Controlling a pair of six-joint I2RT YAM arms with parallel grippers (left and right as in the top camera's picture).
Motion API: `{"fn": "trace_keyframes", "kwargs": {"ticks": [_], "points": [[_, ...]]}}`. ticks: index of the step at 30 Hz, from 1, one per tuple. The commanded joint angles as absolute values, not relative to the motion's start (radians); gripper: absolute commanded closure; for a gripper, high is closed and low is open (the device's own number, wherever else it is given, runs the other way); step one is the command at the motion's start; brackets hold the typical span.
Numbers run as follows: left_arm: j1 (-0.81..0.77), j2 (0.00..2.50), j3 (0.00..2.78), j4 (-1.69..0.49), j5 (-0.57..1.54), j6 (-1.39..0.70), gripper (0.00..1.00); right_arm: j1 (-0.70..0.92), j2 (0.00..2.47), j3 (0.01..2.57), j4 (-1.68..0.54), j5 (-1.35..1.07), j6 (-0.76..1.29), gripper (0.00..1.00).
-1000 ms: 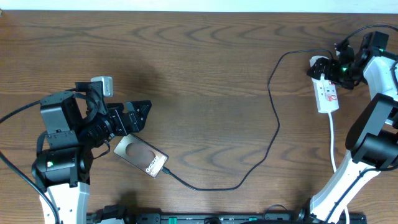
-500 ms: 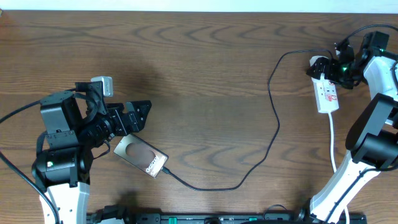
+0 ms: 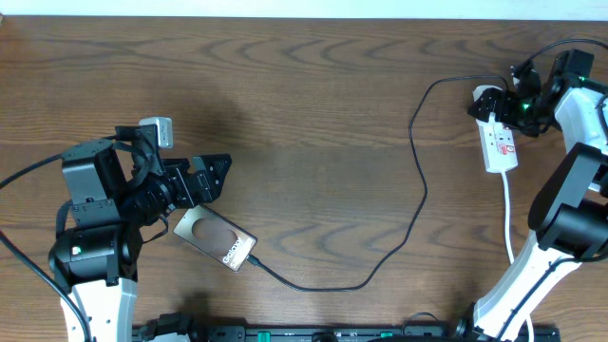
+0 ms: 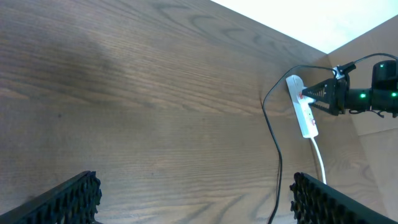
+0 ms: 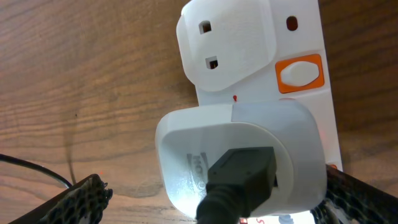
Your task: Plug charger to phone and switch on socket
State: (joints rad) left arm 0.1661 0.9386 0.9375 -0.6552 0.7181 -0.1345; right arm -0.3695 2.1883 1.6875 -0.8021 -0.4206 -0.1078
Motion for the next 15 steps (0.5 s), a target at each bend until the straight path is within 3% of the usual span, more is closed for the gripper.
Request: {"fn": "trace_keyframes", "kwargs": {"ticks": [1,15], "points": [[0.162,0.933,0.953,-0.659,0.705,-0.139,0.04,-0.326,2.230,1.605,-0.802,-0.545,-0.073,0.01],[0.162,0.933,0.953,-0.658,0.705,-0.139,0.04,-0.378,2.149,1.713,-0.888,-0.393,0.012,0.01]]}}
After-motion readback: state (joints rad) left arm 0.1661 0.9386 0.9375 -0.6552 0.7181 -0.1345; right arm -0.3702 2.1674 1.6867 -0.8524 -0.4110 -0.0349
